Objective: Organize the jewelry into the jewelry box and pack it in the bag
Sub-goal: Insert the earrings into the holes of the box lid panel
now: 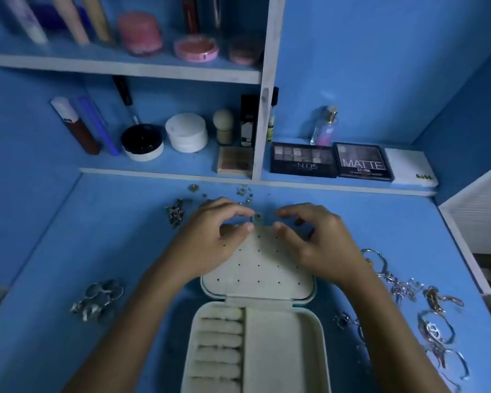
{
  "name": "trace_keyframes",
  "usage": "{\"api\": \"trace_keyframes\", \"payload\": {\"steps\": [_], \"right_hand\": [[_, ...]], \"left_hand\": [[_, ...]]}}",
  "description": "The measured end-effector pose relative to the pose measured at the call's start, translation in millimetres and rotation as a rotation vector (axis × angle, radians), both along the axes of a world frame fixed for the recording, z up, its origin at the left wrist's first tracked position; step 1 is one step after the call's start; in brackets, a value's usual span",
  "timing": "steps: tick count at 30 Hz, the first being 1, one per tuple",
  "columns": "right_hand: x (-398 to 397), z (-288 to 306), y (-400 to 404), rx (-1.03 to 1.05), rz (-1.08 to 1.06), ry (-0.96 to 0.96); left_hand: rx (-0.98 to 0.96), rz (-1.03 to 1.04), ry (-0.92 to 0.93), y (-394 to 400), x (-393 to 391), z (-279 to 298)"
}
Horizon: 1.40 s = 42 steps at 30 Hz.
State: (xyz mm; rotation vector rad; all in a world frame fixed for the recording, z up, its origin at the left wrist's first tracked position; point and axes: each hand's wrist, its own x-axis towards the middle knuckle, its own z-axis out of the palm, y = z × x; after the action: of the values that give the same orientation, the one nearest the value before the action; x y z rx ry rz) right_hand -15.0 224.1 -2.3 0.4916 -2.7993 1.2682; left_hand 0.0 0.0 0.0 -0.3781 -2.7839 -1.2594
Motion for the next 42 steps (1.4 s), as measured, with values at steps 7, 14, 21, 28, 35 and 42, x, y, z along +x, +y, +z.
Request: {"api": "trace_keyframes", "payload": {"steps": [7,14,21,28,35,42], "right_hand": [[7,-15,-5,0.036,-0.011,0.025],[7,-15,-4,-0.004,-0.017,-0.010],[10,-13,-5,0.018,-0.038,-0.022],[11,-11,-6,0.032,-0.033,-0.015],[11,-11,-5,0.058,-0.021,-0.009],[9,-14,-4,0.061,-0.018,0.005]], "left_hand": [[-0.039,0.054,0.001,3,7,-13],[-0.072,0.074,0.059,4,10,-14],[-0.086,0.086,0.081,3,11,-16],[-0.074,0.125,0.171,-2,10,-10],[-0.193,0.349,0.220,-22,-16,-1],[-0.314,0.423,0.021,-25,-42,5]]}}
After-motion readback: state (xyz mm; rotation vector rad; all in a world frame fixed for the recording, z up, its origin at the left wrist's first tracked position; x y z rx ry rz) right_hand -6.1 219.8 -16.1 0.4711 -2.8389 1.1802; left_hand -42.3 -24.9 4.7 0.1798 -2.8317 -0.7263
